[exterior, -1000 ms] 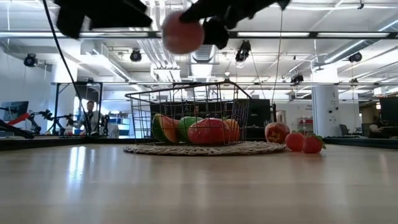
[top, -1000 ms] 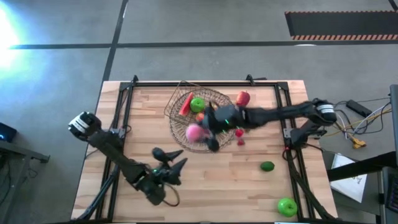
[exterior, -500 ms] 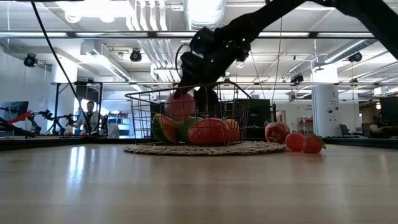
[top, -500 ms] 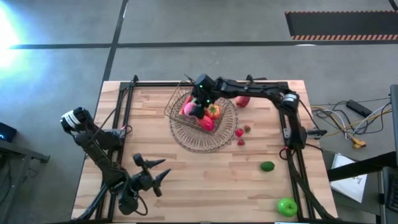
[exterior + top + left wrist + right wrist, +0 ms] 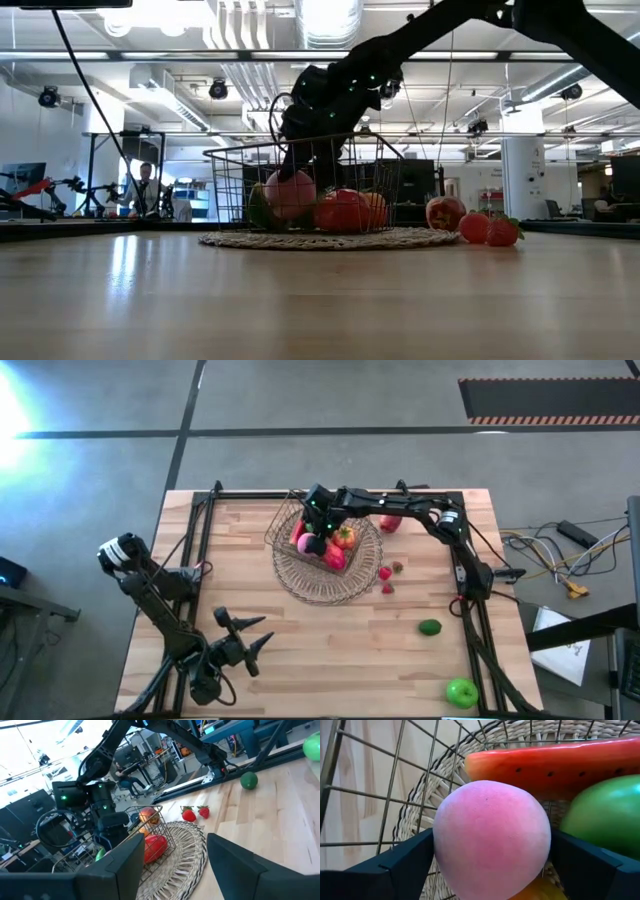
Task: Build produce basket
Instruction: Put the pink peach into the gold wire basket, then put the green apple into the gold wire basket
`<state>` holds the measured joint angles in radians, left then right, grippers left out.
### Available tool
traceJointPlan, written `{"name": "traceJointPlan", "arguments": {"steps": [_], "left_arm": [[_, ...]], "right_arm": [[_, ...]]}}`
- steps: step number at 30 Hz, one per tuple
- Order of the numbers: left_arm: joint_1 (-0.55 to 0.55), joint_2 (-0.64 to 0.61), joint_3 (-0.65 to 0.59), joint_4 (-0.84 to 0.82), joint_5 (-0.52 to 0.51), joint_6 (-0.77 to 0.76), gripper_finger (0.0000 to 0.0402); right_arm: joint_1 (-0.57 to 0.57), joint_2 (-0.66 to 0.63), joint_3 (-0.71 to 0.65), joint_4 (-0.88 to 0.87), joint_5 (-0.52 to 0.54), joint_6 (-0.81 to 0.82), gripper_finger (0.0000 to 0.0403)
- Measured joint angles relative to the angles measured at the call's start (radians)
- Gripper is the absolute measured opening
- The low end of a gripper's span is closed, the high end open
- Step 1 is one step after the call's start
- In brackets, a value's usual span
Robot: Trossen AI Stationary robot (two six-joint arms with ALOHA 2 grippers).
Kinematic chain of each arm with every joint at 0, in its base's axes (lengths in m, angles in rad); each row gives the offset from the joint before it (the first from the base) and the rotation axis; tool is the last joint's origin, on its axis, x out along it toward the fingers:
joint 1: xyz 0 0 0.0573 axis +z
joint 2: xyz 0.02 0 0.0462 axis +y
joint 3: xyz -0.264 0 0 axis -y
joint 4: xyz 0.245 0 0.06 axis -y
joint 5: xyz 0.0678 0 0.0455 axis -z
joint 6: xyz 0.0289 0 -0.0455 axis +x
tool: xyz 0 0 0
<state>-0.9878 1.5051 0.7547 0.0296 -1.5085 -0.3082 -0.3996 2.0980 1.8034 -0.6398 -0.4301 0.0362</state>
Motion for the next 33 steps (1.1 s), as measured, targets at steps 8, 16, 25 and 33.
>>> {"name": "traceJointPlan", "arguments": {"steps": [8,16,25,33], "left_arm": [[0.000,0.000,-0.004,0.006,0.000,-0.001,0.0199],[0.000,0.001,-0.004,0.011,0.000,-0.001,0.0199],[0.000,0.002,-0.005,0.016,0.001,-0.010,0.0199],[0.000,0.002,-0.010,0.016,0.010,-0.056,0.0199]], "right_arm": [[0.000,-0.018,0.005,-0.005,0.003,-0.036,0.0370],[-0.008,-0.024,0.031,-0.031,0.003,-0.039,0.0370],[0.020,-0.135,0.096,-0.125,0.119,-0.075,0.0370],[0.245,-0.386,-0.050,-0.141,0.432,-0.082,0.0370]]}}
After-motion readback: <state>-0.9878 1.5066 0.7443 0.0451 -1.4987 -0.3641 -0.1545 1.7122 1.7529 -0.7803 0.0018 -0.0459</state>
